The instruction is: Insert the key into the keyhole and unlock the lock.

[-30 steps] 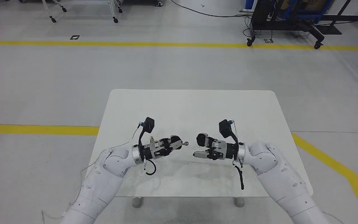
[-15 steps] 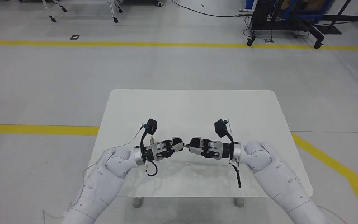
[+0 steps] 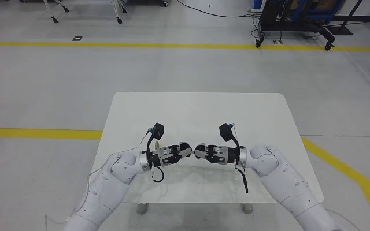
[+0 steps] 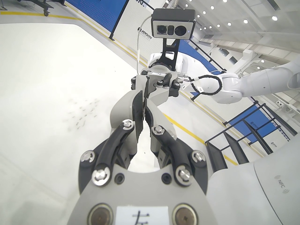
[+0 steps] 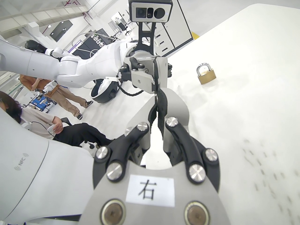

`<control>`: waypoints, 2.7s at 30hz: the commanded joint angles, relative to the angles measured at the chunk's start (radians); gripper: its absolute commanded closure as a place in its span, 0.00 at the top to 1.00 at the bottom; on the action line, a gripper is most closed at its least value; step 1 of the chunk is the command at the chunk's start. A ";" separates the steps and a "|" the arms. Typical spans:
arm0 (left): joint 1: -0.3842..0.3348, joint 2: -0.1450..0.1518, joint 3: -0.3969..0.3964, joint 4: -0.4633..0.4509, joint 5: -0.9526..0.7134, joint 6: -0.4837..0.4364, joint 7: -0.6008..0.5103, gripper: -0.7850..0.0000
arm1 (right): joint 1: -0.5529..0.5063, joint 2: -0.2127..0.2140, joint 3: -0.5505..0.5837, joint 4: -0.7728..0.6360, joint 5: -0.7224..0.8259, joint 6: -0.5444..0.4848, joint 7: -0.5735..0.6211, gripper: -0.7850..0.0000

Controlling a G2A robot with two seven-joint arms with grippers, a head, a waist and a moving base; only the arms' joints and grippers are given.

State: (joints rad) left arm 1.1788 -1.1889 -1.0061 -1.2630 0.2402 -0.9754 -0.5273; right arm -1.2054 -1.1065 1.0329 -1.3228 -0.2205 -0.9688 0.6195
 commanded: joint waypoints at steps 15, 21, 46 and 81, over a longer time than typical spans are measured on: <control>0.003 0.006 -0.049 0.002 0.028 0.033 0.116 1.00 | -0.088 0.052 0.203 -0.004 0.014 -0.043 -0.159 0.00; 0.003 0.006 -0.049 0.002 0.028 0.033 0.116 1.00 | -0.125 0.061 0.243 -0.029 0.014 -0.043 -0.203 0.00; 0.244 0.086 -0.366 -0.414 0.612 0.264 0.147 1.00 | -0.125 0.061 0.243 -0.029 0.014 -0.043 -0.203 0.00; 0.190 0.049 -0.128 -0.377 1.183 0.688 -0.050 0.02 | -0.125 0.061 0.243 -0.029 0.014 -0.043 -0.203 0.00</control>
State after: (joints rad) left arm 1.3692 -1.1397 -1.1353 -1.6423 1.4230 -0.2871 -0.5775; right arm -1.3300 -1.0460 1.2763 -1.3514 -0.2061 -1.0123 0.4162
